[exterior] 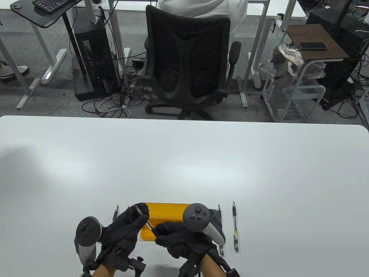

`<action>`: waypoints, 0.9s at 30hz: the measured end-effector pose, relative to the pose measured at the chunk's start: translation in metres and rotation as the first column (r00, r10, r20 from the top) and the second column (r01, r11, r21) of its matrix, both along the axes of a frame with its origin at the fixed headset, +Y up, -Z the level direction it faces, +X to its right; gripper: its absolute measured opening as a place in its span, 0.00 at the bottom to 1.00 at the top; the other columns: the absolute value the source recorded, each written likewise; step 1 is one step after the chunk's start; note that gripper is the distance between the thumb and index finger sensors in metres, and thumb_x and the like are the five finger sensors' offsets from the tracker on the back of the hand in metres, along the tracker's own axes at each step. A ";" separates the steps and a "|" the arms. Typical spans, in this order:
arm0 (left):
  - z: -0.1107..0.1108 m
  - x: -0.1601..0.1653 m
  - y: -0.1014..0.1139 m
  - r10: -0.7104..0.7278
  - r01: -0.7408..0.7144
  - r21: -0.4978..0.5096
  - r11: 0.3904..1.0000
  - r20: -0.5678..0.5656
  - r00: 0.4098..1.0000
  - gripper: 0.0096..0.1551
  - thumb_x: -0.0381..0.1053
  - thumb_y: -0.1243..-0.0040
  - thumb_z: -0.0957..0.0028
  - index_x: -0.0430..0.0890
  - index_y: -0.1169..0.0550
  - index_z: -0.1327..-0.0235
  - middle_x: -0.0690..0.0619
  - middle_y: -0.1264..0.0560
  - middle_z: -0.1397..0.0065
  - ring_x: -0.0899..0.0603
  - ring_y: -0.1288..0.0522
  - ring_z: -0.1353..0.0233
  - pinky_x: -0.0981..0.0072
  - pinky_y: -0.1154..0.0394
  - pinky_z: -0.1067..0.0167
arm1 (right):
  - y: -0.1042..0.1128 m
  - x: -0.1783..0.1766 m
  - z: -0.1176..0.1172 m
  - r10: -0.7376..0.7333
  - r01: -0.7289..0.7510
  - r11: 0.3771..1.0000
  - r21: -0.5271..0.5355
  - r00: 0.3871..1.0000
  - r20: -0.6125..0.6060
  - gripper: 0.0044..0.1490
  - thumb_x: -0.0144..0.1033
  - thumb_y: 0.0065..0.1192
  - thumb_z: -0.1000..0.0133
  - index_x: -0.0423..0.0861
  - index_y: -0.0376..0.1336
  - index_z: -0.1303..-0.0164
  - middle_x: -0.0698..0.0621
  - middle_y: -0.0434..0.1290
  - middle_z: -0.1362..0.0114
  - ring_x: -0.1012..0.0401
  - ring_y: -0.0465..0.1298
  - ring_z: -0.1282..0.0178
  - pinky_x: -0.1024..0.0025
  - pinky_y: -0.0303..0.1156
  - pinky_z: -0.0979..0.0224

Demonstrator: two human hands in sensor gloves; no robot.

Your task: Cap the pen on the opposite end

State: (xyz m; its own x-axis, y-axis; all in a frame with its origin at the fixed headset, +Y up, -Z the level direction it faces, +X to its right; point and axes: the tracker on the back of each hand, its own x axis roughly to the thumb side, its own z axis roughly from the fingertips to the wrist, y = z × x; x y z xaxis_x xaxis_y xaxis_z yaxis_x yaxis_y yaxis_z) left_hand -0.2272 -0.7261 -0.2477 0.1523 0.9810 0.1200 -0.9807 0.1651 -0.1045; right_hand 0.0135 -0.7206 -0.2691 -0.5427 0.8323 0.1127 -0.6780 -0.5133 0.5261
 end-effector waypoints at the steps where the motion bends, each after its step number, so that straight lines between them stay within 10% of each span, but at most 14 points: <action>1: 0.000 -0.001 -0.001 0.017 -0.017 -0.006 1.000 -0.001 1.000 0.28 0.52 0.34 0.43 0.50 0.25 0.30 0.49 0.22 0.32 0.42 0.27 0.32 0.33 0.42 0.25 | 0.000 0.000 -0.001 -0.005 0.005 1.000 0.003 1.000 0.006 0.30 0.41 0.65 0.51 0.44 0.72 0.40 0.43 0.83 0.45 0.65 0.81 0.67 0.60 0.80 0.53; 16: 0.003 0.007 0.006 -0.113 0.117 0.087 0.989 -0.051 0.992 0.31 0.49 0.36 0.41 0.47 0.36 0.28 0.49 0.19 0.35 0.44 0.20 0.37 0.41 0.34 0.29 | -0.001 0.008 0.001 0.138 -0.159 0.983 0.096 0.971 0.196 0.32 0.52 0.55 0.52 0.44 0.77 0.53 0.51 0.84 0.70 0.69 0.79 0.80 0.63 0.80 0.63; 23: -0.005 -0.061 0.017 -0.138 0.196 0.109 0.975 -0.396 0.908 0.31 0.48 0.37 0.41 0.40 0.34 0.29 0.47 0.18 0.38 0.42 0.19 0.45 0.41 0.32 0.34 | 0.017 0.021 0.001 0.248 -0.317 0.907 0.276 0.934 0.257 0.29 0.48 0.57 0.52 0.45 0.78 0.53 0.52 0.83 0.69 0.69 0.80 0.78 0.64 0.81 0.59; 27: 0.000 -0.067 0.021 -0.142 0.209 0.178 0.962 -0.329 0.934 0.32 0.49 0.31 0.42 0.37 0.28 0.30 0.45 0.16 0.42 0.40 0.19 0.46 0.39 0.33 0.33 | 0.015 0.035 -0.008 0.075 -0.155 0.961 0.229 0.943 0.323 0.29 0.41 0.60 0.51 0.44 0.74 0.42 0.47 0.84 0.55 0.62 0.83 0.66 0.57 0.79 0.51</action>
